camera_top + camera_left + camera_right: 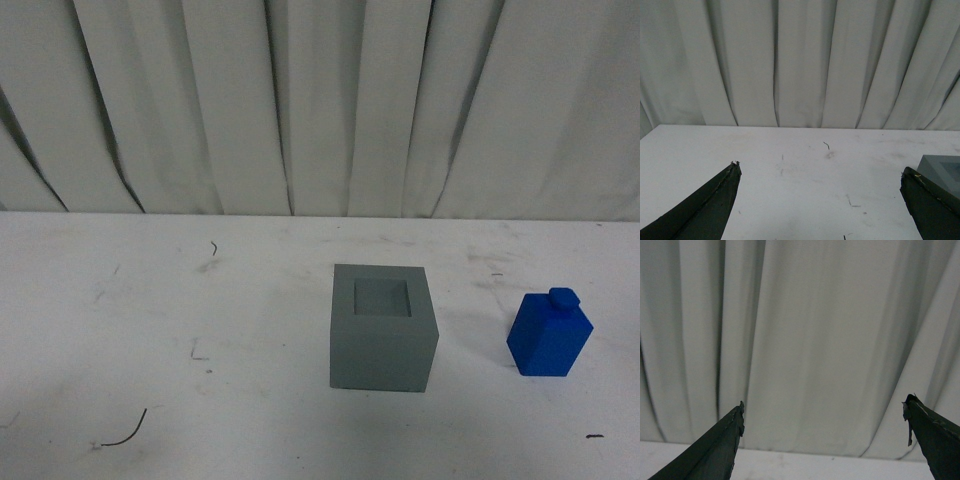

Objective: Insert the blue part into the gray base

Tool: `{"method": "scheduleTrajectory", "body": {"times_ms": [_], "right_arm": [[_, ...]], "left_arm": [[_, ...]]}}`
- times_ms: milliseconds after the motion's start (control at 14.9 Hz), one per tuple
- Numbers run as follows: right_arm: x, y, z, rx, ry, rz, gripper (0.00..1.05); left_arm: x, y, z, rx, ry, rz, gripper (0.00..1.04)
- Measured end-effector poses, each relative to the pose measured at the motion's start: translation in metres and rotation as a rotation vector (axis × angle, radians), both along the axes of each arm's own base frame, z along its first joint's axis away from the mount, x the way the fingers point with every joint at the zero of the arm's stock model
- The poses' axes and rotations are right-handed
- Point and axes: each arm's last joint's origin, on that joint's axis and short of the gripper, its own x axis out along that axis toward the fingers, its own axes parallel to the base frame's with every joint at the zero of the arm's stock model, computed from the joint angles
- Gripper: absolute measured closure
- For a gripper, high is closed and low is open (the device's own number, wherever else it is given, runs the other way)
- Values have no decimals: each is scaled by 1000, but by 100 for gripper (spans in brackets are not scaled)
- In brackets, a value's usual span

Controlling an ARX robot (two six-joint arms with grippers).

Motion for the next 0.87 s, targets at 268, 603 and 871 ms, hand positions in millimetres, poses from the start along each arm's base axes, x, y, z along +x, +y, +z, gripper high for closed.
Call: {"method": "scheduleTrajectory", "body": {"times_ms": [268, 603, 871], "right_arm": [[129, -11, -11, -346, 269, 30, 6], [200, -6, -24, -916, 541, 252, 6], [208, 13, -28, -1131, 837, 555, 6]], "left_arm": [[0, 0, 0, 0, 0, 0, 7], [0, 0, 0, 0, 0, 0, 7], [0, 0, 0, 0, 0, 0, 7]]}}
